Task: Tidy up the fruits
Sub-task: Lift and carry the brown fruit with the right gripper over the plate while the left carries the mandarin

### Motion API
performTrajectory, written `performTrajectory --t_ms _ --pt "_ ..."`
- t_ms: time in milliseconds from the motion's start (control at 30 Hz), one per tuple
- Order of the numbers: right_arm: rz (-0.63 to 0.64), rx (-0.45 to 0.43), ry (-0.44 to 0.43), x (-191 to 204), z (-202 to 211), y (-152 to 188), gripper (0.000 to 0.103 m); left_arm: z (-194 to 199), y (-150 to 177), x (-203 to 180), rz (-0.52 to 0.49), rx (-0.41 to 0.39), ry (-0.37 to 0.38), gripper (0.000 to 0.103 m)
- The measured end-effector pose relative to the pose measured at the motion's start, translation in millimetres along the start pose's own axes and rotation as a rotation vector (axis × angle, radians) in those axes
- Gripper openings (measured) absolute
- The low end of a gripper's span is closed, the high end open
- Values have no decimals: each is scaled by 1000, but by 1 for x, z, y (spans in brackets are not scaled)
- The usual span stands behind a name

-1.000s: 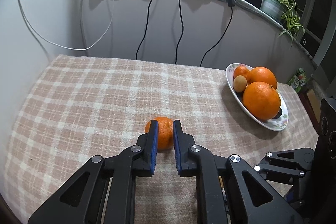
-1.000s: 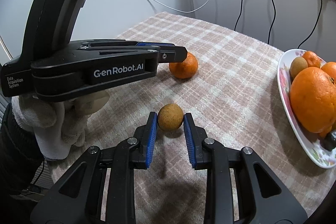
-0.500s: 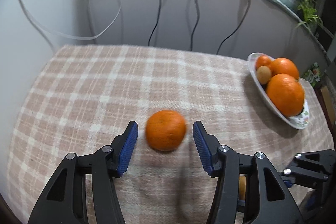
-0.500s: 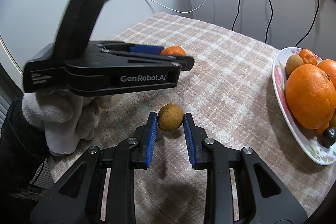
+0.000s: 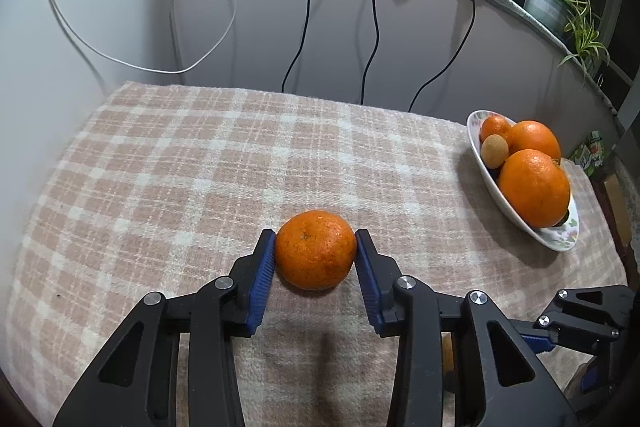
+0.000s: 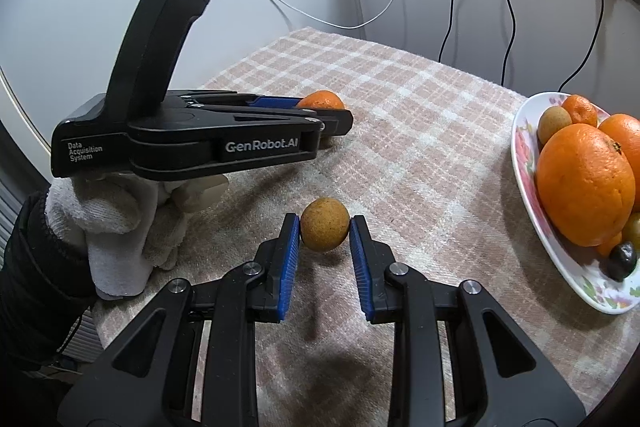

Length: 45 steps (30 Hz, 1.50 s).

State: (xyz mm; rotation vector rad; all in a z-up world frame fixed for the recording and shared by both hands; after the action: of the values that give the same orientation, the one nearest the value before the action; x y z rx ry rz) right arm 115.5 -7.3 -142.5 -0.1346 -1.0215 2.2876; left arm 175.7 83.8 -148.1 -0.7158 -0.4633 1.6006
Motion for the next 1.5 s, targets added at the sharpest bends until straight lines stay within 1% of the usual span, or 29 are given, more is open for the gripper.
performTrajectory --t_ms 233,367,567,733,900,1300,1500 --pt "5 -21 10 -1 14 -1 27 15 -3 -12 -12 -31 18 38" --pt "2 -45 21 -4 29 -3 27 25 -8 -22 -29 -56 35 38" --pt "-12 -81 46 -16 50 -3 27 42 -17 -44 -61 -92 64 38" --pt "-30 -109 71 -30 69 -1 27 48 -23 -60 -89 -112 83 38" --pt "-53 -129 111 -51 87 5 27 50 -26 -79 -115 -120 104 38" --pt "-149 -171 210 -118 125 17 27 34 -39 -129 -169 -111 163 38" --pt "-166 -159 235 -143 122 18 27 23 -48 -151 -189 -103 190 38"
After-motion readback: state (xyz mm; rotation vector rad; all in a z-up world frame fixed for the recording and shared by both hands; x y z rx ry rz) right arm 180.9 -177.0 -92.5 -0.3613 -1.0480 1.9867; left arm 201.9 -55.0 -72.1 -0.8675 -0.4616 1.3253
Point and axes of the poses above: each gripper's, at about its wrist camera, not at the fingertips, and z roughly against the way its jaws point, x to its left, y to its underside, the point moved 8 cm from there along -z, roughly the way its jaws point, and after that the axes turned 3 degrees about z, right-handed, at the moved point
